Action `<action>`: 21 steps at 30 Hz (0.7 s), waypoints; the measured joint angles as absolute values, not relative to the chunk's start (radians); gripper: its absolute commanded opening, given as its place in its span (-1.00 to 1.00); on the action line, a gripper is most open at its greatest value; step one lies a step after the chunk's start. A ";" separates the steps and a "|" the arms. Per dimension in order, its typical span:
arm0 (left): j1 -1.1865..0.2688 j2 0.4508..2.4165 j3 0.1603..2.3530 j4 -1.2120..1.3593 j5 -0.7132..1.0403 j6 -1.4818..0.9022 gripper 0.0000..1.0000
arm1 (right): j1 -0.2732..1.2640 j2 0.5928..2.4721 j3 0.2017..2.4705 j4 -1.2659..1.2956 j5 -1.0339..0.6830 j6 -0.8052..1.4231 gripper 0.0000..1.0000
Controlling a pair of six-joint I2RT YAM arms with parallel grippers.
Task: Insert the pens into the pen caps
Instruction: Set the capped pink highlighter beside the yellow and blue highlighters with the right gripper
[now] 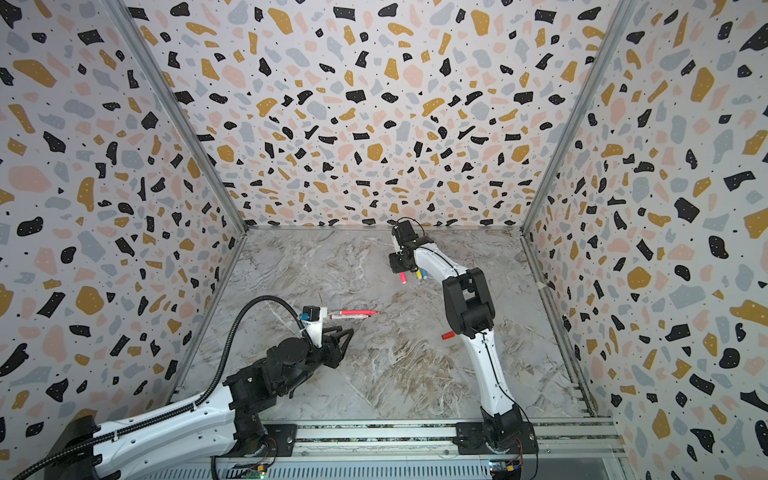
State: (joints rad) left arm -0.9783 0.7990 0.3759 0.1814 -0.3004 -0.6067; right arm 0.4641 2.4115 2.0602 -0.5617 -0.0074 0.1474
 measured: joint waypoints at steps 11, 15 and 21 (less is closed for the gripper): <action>-0.978 0.796 0.376 0.163 -0.322 -0.606 -0.13 | 0.460 2.432 2.092 -0.612 0.124 0.128 -0.67; -0.978 0.797 0.376 0.160 -0.324 -0.606 -0.13 | 0.449 2.433 2.103 -0.621 0.142 0.121 -0.49; -0.978 0.796 0.376 0.151 -0.324 -0.602 -0.13 | 0.434 2.433 2.109 -0.628 0.155 0.111 -0.09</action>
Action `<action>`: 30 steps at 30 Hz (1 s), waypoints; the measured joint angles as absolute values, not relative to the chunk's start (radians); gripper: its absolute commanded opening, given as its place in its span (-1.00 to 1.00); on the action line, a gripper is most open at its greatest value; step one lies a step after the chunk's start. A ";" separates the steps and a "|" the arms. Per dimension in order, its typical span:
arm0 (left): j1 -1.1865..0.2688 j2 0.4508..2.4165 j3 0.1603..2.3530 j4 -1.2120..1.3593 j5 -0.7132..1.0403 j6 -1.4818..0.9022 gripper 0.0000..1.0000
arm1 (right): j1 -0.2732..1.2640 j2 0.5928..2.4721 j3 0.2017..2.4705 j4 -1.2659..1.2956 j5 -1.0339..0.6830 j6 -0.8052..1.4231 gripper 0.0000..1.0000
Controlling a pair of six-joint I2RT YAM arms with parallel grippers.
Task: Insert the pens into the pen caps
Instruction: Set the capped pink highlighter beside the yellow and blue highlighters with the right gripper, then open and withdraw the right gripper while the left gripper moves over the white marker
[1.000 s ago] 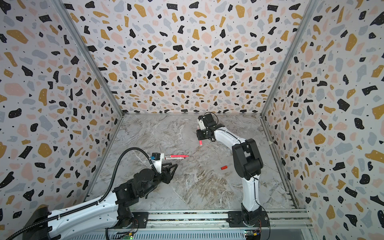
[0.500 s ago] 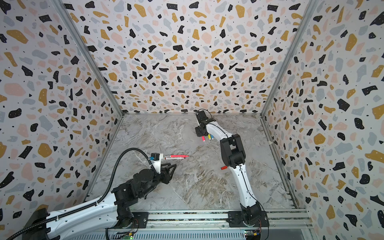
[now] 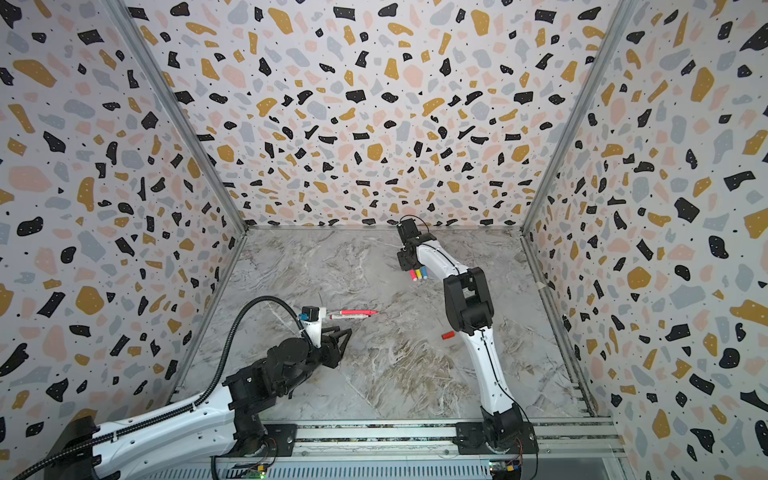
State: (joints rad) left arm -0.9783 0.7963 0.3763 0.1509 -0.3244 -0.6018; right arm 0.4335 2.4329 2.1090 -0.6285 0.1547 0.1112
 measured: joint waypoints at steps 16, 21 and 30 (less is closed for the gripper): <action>-0.952 0.984 0.518 0.042 -0.355 -0.565 -0.12 | 0.500 1.929 1.589 -0.412 0.062 0.109 0.00; -0.863 1.148 0.590 0.022 -0.309 -0.551 -0.07 | 0.485 1.639 1.312 -0.272 -0.070 0.112 0.11; -0.646 1.367 0.656 0.048 -0.183 -0.534 -0.01 | 0.463 1.363 0.972 -0.134 -0.207 0.160 0.16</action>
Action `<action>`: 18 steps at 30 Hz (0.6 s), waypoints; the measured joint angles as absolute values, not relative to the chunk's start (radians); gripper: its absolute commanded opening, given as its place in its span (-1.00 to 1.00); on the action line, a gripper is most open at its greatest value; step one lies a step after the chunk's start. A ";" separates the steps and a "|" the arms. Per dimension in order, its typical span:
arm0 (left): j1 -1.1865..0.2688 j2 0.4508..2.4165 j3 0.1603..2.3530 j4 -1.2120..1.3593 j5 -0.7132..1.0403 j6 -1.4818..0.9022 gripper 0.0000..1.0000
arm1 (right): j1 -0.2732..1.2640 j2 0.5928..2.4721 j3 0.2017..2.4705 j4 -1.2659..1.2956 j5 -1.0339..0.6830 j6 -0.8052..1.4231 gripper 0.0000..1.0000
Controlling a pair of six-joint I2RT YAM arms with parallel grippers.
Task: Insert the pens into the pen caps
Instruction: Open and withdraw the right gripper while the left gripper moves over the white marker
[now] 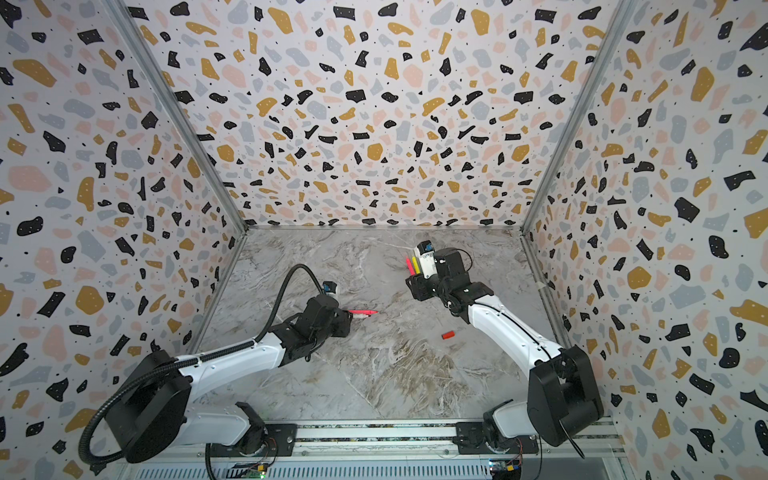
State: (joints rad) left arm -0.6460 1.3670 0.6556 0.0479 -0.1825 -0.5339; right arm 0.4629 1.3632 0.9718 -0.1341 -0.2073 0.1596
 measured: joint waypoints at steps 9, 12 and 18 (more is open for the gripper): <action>-0.526 1.472 0.728 0.072 -0.097 -0.506 -0.02 | 0.460 1.287 0.820 -0.081 -0.262 0.212 0.15; -0.509 1.496 0.740 0.081 -0.080 -0.491 -0.02 | 0.459 1.278 0.802 -0.072 -0.270 0.223 0.15; -0.480 1.551 0.754 0.084 -0.041 -0.467 -0.03 | 0.455 1.262 0.773 -0.056 -0.280 0.232 0.14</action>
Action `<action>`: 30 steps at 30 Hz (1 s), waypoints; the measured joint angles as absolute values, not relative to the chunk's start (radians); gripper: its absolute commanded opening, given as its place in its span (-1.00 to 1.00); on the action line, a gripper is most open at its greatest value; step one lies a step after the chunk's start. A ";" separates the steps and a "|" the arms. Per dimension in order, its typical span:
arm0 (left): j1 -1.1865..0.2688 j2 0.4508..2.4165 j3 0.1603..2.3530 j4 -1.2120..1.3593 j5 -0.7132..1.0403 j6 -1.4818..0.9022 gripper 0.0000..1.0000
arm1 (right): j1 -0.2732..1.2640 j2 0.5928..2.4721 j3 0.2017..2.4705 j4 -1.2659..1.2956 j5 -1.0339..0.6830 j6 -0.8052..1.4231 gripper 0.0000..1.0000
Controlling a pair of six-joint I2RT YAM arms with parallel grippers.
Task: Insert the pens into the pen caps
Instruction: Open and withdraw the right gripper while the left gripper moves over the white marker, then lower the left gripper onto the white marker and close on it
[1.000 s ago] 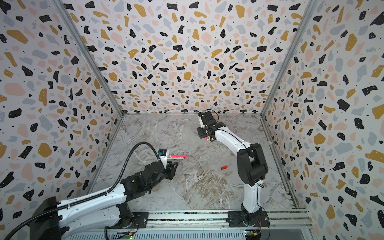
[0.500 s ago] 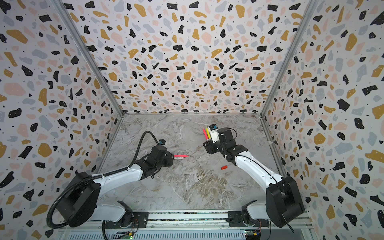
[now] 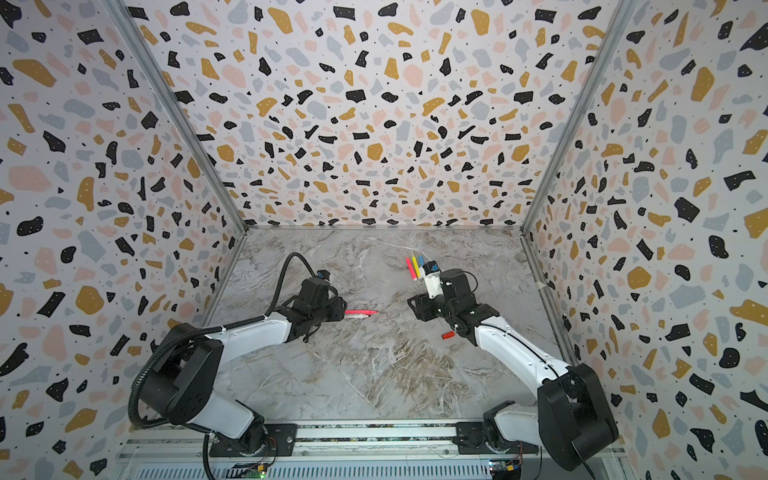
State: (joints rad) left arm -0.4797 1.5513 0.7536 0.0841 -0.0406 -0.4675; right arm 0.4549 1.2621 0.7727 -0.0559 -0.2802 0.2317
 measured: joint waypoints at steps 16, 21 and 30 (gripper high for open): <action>-0.473 1.628 0.800 0.072 0.014 -0.403 -0.02 | 0.451 1.235 0.733 -0.035 -0.320 0.260 0.14; -0.472 1.635 0.800 0.070 0.013 -0.395 -0.01 | 0.451 1.229 0.722 -0.026 -0.326 0.265 0.13; -0.471 1.667 0.818 0.063 0.016 -0.380 -0.01 | 0.450 1.219 0.701 -0.025 -0.330 0.268 0.14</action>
